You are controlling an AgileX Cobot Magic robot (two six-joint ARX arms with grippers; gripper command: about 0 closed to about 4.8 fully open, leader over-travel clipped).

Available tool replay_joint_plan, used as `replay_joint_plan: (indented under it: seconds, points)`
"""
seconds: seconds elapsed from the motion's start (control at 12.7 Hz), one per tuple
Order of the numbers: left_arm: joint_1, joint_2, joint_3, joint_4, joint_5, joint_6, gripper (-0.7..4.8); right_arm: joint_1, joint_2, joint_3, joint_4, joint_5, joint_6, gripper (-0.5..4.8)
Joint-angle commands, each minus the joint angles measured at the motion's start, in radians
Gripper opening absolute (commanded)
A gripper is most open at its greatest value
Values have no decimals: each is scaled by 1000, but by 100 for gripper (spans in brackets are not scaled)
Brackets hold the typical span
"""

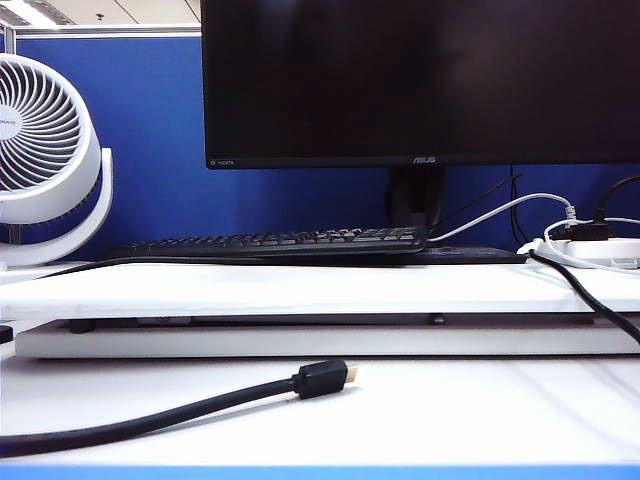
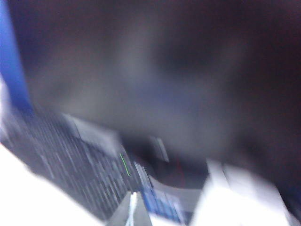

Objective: Pick up the Type-C charging cable and the charging base, insert one end of the Type-C charger into the corresponding slot on the base, and finally place the plugged-in charger back on the table.

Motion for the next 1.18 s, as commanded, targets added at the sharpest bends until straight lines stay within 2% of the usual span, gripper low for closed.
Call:
replay_joint_plan:
  seconds: [0.08, 0.32, 0.39, 0.47, 0.55, 0.63, 0.71, 0.79, 0.95, 1.02, 1.18]
  points:
    - [-1, -31, 5, 23, -25, -11, -6, -100, 54, 5, -212, 8, -11, -5]
    - [-1, -34, 5, 24, -25, -14, -6, -173, 102, 5, -334, 9, -43, -5]
    - [-1, -34, 5, 24, -26, -14, -6, -192, 138, 5, -394, 9, -113, -4]
    - [-1, -34, 5, 24, -25, -14, -6, -192, 203, 5, -512, -46, -323, -4]
    - [-1, -34, 5, 24, -25, -14, -6, -189, 269, 4, -592, -69, -477, -4]
    - [-1, -34, 5, 24, -24, -15, -6, -189, 319, 4, -621, -47, -558, -4]
    - [-1, -34, 5, 23, -24, -16, -6, -189, 345, 4, -635, -17, -588, -3]
    - [-1, -34, 5, 23, -25, -35, -6, -189, 404, 4, -657, 50, -656, 60]
    - [-1, -34, 5, 23, -25, -36, -6, -189, 455, 4, -660, 53, -714, 134]
    - [-1, -34, 5, 20, -21, -60, -6, -189, 528, 4, -657, 51, -787, 144]
    - [-1, -34, 5, 19, -21, -59, -6, -194, 554, 4, -652, 53, -833, 154]
